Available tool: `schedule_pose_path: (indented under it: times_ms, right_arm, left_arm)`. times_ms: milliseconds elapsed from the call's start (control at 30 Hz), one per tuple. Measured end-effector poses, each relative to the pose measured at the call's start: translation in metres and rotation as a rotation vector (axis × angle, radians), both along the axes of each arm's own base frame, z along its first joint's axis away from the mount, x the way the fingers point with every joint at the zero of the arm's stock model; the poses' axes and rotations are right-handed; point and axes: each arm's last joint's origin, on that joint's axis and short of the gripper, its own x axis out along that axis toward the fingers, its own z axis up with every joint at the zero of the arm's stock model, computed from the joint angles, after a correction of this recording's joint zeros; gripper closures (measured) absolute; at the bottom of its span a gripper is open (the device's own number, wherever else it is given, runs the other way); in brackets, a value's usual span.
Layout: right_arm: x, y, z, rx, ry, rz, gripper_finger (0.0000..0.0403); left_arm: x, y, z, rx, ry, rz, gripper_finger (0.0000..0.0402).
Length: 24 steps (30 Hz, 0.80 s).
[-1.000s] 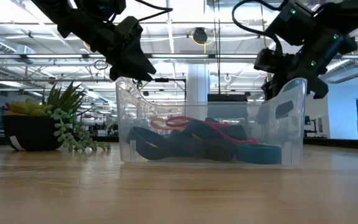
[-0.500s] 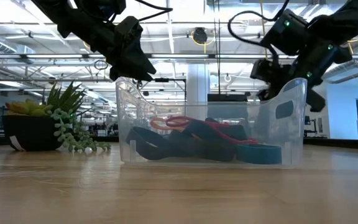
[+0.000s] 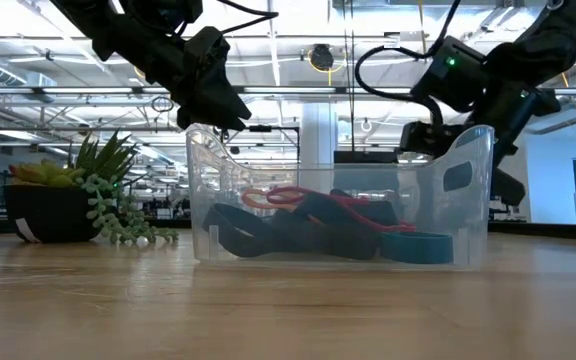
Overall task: Pick and place rubber bands into bin
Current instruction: Put the left orange rubber band into the bin
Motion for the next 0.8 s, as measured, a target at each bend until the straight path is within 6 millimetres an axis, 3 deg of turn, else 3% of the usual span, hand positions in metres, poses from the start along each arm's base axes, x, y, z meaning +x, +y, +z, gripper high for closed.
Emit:
schedule_pose_path:
  times_ms: [233,467,800]
  right_arm:
    - [-0.001,-0.008,-0.003,0.159,0.003,-0.056,0.0344]
    - [-0.005,-0.014,-0.005,0.185,0.039,-0.084,0.0394]
    - [-0.004,-0.015,0.001,0.180,-0.011,-0.120,0.0402]
  left_arm:
    - [0.000,0.000,0.000,0.000,0.000,0.000,0.0233]
    - [0.000,0.000,0.000,-0.001,0.000,0.000,0.0233]
    - [0.000,0.000,0.000,-0.001,0.000,0.001,0.0233]
